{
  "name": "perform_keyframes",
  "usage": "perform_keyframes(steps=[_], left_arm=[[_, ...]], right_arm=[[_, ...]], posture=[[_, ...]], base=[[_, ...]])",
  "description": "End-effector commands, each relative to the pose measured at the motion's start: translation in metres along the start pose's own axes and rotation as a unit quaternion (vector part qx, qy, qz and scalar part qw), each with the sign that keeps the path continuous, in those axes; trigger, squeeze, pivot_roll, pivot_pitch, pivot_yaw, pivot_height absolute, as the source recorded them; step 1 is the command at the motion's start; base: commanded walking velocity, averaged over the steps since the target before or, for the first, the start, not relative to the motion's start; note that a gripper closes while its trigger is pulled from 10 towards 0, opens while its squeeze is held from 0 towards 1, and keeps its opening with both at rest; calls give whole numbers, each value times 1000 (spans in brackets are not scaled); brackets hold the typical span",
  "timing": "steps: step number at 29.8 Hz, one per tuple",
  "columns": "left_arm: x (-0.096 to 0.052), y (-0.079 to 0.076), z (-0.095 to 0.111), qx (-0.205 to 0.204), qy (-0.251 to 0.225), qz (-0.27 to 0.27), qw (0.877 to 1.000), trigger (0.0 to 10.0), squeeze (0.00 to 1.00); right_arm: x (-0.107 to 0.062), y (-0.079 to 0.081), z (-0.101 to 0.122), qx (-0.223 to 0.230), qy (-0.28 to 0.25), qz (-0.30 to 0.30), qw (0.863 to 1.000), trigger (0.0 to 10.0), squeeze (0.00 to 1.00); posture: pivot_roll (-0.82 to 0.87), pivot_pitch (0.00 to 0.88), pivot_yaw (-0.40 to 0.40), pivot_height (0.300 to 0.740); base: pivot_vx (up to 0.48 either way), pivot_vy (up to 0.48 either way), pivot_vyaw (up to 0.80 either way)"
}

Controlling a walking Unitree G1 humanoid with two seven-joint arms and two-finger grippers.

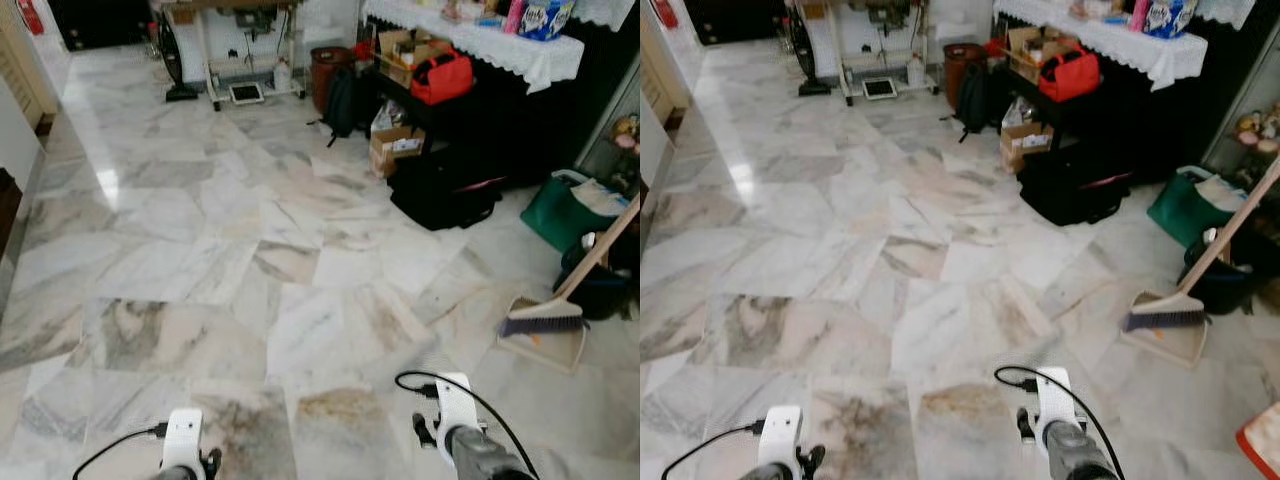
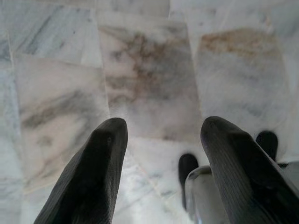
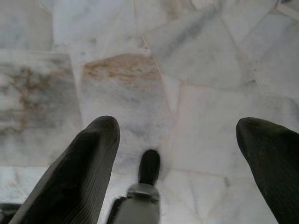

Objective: Setting the table

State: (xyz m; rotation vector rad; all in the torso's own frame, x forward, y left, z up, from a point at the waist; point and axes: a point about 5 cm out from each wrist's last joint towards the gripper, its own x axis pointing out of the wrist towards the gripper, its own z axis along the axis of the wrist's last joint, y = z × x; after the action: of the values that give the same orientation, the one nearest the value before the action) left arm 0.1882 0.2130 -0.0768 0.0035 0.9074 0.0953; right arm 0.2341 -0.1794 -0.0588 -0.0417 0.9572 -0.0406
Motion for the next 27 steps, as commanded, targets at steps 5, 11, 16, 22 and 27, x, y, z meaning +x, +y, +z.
perform_keyframes(steps=[5,11,16,22,27], left_arm=[[1,-3,3,9,-1,-2,1000,10000,0],[1,-3,3,13,-1,-5,1000,10000,0],[1,-4,4,13,-1,-5,1000,10000,0],[1,-4,4,14,-2,-10,1000,10000,0],[1,-5,4,14,-2,-11,1000,10000,0]], right_arm=[[0,-6,-1,0,8,-6,1000,10000,0],[0,-6,0,-3,8,-4,1000,10000,0],[0,-6,0,4,3,-4,1000,10000,0],[0,-6,0,5,3,-7,1000,10000,0],[0,-7,0,2,5,-7,1000,10000,0]], posture=[[-15,0,27,740],[-16,0,27,740],[-16,0,26,740],[-16,0,25,740],[-17,0,25,740]], base=[[0,-232,-504],[0,-339,-572],[0,-341,0],[0,-342,0],[0,-344,0]])
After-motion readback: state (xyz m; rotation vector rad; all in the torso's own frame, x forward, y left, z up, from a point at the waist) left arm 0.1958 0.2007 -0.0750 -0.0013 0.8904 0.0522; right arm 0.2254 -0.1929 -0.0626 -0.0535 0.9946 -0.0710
